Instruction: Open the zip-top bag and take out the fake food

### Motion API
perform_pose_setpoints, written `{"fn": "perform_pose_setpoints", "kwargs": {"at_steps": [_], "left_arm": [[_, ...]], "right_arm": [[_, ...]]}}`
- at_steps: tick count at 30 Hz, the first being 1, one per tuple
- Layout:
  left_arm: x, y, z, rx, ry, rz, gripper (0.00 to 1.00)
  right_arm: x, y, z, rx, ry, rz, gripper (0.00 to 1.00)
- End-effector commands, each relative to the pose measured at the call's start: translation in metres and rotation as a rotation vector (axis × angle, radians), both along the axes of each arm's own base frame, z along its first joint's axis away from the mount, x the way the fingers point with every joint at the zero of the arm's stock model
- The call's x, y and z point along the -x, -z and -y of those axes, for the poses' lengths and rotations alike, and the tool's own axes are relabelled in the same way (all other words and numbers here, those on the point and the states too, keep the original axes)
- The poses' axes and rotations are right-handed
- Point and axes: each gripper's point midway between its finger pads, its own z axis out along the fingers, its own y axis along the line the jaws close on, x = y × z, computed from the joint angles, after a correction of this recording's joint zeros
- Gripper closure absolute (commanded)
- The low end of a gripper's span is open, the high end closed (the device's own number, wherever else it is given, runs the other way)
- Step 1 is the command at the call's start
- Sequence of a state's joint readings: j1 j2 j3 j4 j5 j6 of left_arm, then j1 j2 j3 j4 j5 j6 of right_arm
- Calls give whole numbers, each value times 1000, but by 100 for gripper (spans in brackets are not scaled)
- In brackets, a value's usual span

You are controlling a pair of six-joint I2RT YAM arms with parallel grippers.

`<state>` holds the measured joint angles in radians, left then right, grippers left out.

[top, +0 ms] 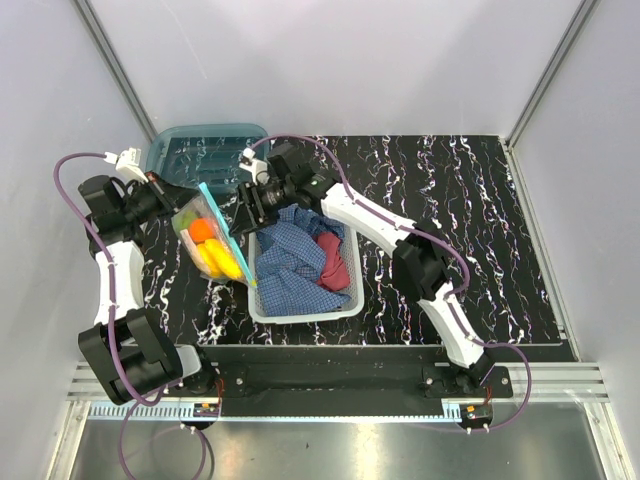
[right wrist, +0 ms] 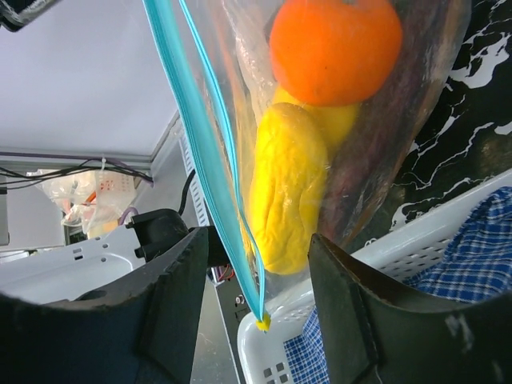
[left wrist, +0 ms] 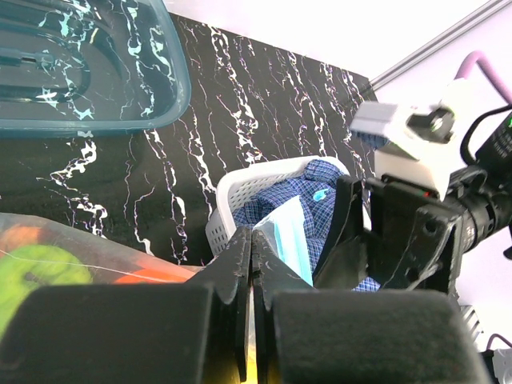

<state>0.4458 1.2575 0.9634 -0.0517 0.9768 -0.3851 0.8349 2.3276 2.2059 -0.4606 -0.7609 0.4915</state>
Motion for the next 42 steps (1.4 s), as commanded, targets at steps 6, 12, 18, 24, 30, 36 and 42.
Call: {"fn": "perform_pose_setpoints", "kwargs": {"at_steps": [6,12,18,24,30,36,42], "left_arm": [[-1,-34,4,-52,35,119,100],[0,-30,3,-45,31,98,100],[-1,-28,4,-39,37,88,100],[-2,-30,2,-18,16,68,100],[-3,-13,-44,-54,-392,-123,6],[31,-16,-47,-180,-605,-226,2],[53,3,-11,-188,-539,-275,9]], "right_arm": [[4,-31,-5,-80,-51,44,53],[10,-14,-12,-61,-73,32,55],[17,-4,-20,-54,-93,20,56],[22,2,-32,-50,-91,-23,77],[15,-35,-36,-70,11,-72,100],[14,-37,-36,-46,75,-160,100],[13,-34,-33,-19,92,-178,100]]}}
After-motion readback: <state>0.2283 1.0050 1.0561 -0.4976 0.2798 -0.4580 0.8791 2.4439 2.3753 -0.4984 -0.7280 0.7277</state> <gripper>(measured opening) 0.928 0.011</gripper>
